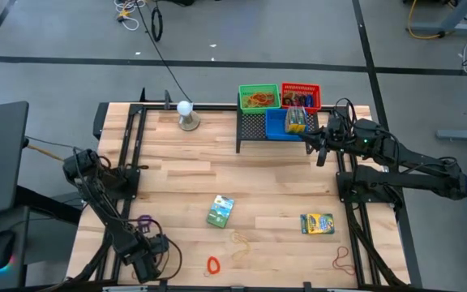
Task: Pick & Place Office Desk Supplies
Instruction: Put the red rubber band into the green bin
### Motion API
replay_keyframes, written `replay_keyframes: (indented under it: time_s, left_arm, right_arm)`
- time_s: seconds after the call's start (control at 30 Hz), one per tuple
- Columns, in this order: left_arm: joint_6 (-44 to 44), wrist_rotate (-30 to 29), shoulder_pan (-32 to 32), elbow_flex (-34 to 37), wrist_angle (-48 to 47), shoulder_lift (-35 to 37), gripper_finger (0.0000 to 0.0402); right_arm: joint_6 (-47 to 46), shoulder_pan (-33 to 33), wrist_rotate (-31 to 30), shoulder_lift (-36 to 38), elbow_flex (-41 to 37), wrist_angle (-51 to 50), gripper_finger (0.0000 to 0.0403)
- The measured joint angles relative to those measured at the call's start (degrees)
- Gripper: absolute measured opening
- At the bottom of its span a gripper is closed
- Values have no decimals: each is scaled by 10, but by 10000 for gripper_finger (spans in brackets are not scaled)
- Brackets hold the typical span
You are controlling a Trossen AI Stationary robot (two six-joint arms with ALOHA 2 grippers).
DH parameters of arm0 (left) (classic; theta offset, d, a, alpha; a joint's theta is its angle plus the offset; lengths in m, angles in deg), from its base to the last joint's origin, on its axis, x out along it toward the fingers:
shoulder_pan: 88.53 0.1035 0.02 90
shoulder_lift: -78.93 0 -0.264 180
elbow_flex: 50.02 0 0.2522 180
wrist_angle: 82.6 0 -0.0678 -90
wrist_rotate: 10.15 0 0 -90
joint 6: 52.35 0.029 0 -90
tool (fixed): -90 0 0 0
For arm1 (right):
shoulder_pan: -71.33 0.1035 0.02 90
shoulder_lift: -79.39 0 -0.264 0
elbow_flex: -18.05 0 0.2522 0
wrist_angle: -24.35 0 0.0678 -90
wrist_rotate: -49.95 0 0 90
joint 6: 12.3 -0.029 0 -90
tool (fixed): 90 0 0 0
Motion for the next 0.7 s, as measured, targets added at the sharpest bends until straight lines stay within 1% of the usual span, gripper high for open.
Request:
replay_keyframes:
  time_s: [0.1, 0.2, 0.3, 0.43, 0.53, 0.6, 0.7]
  left_arm:
    - [-16, -2, 0, 0, -8, 6, 59]
    - [-41, -13, 0, 2, -16, 17, 16]
    - [-70, -42, 0, 2, -16, 38, 7]
    - [-98, -103, 12, -1, -17, 81, 5]
    - [-98, -168, 33, -1, -21, 121, 4]
    - [-80, -216, 59, -1, -21, 148, 4]
    - [-29, -279, 108, -1, -21, 182, 3]
  right_arm:
    - [0, 0, 0, 0, 0, 0, 9]
    - [1, 0, 0, 0, 0, 0, 9]
    - [1, 0, 0, 0, 0, 0, 9]
    - [1, 0, 0, 0, 0, 0, 9]
    - [2, 0, 0, 0, 0, 0, 9]
    - [2, 0, 0, 0, 0, 0, 9]
    - [1, 0, 0, 0, 0, 0, 9]
